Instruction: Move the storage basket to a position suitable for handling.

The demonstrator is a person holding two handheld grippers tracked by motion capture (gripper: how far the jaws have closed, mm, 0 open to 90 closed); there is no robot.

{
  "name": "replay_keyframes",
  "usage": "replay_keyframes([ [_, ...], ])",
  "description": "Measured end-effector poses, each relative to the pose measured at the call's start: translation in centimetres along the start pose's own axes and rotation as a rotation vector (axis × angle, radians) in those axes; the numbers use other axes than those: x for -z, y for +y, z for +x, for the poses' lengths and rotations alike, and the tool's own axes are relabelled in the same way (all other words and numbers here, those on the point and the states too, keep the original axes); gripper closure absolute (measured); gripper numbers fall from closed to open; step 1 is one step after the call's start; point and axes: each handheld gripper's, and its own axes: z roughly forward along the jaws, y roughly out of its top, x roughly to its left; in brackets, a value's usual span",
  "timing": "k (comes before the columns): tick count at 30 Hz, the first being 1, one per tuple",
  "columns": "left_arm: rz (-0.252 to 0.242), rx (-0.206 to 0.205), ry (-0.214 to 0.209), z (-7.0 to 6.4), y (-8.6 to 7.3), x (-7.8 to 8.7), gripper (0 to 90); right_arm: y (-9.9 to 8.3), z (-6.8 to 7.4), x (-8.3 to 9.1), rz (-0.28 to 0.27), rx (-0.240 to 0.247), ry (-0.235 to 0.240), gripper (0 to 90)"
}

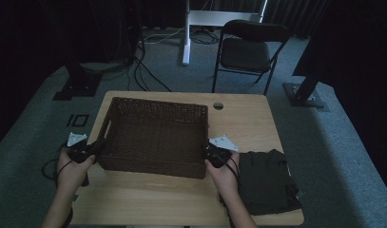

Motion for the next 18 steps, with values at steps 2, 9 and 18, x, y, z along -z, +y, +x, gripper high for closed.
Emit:
replay_keyframes([
  [2,-0.002,0.004,0.006,-0.3,-0.3,0.3,76.0,-0.1,-0.2,0.1,-0.001,0.004,0.002,69.3],
  [9,0.003,0.008,0.007,-0.9,-1.1,1.4,75.8,-0.5,-0.5,0.9,-0.002,-0.008,0.028,69.6],
  [18,0.003,0.024,0.016,-1.6,-2.1,2.7,75.7,-0.8,-0.6,1.6,0.001,0.006,0.041,69.7],
])
